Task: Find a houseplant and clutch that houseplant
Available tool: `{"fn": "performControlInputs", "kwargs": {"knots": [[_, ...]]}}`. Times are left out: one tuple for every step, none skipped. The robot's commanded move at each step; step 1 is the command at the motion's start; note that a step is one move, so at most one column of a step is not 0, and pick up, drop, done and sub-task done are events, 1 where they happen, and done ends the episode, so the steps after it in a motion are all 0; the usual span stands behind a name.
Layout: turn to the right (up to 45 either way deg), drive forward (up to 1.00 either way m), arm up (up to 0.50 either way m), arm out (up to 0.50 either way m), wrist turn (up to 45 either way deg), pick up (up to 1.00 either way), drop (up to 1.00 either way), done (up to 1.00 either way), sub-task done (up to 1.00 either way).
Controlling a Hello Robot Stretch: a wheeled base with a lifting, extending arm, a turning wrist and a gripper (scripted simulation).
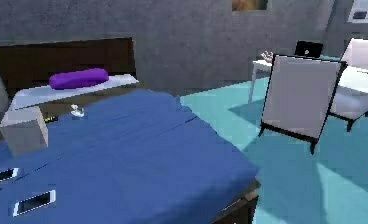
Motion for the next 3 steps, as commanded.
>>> {"fn": "performControlInputs", "kwargs": {"knots": [[45.0,0.00,0.00,0.00,0.0,0.00,0.00,0.00,0.00],[6.0,0.00,0.00,0.00,0.0,0.00,0.00,0.00,0.00],[0.0,1.00,0.00,0.00,0.0,0.00,0.00,0.00,0.00]]}}
